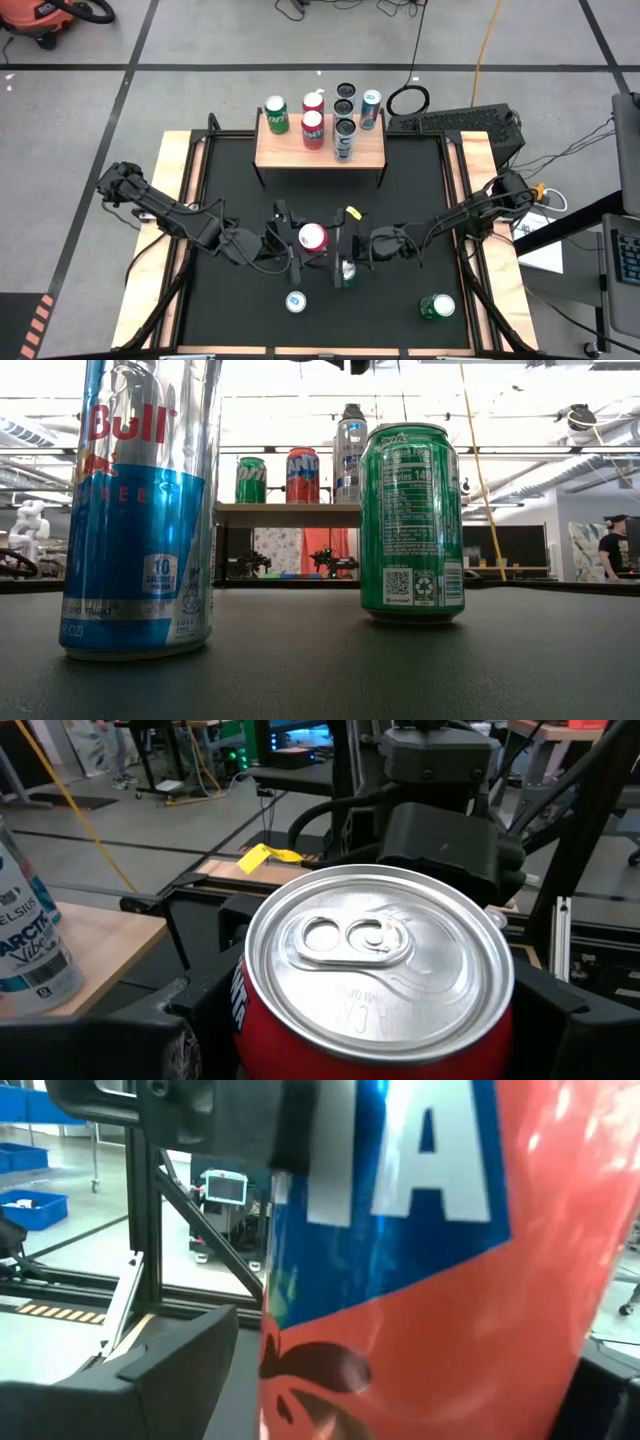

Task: Place canned beverage on shelf
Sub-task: Put the orange soda can on the shelf aligned with the other orange soda can

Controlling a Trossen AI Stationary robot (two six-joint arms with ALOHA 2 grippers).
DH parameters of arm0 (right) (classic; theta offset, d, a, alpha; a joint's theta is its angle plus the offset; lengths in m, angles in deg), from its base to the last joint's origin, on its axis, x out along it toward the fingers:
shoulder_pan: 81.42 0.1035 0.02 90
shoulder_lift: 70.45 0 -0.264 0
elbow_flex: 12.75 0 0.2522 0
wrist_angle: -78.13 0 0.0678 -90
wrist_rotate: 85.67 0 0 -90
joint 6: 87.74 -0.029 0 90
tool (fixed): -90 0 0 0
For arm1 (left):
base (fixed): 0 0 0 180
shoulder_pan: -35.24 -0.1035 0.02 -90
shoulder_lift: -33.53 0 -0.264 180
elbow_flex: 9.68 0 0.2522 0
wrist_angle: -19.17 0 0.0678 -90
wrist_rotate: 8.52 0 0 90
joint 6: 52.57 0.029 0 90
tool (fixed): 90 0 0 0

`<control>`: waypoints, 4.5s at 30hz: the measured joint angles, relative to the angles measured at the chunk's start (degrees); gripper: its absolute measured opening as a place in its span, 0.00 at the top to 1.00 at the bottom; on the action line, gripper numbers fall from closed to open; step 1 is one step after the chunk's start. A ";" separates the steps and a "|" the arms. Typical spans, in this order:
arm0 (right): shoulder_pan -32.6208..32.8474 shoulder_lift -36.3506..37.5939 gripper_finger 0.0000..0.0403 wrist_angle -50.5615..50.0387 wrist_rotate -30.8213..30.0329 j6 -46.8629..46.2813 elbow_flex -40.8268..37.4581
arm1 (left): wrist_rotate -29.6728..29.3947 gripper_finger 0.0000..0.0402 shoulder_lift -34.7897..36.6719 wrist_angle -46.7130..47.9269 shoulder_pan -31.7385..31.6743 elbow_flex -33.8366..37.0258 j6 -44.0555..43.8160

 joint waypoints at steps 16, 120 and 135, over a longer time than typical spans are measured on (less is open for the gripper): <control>-0.02 0.00 0.30 -0.22 -0.26 -0.76 0.00 | -0.28 0.26 0.00 0.17 0.04 0.00 0.19; -1.92 6.62 0.08 -31.50 -4.46 -5.42 0.04 | 16.46 0.25 9.39 9.38 -3.96 0.13 9.11; 0.60 11.95 0.08 -51.23 -4.79 -9.74 0.02 | 24.21 0.25 11.56 14.60 -15.48 0.04 10.69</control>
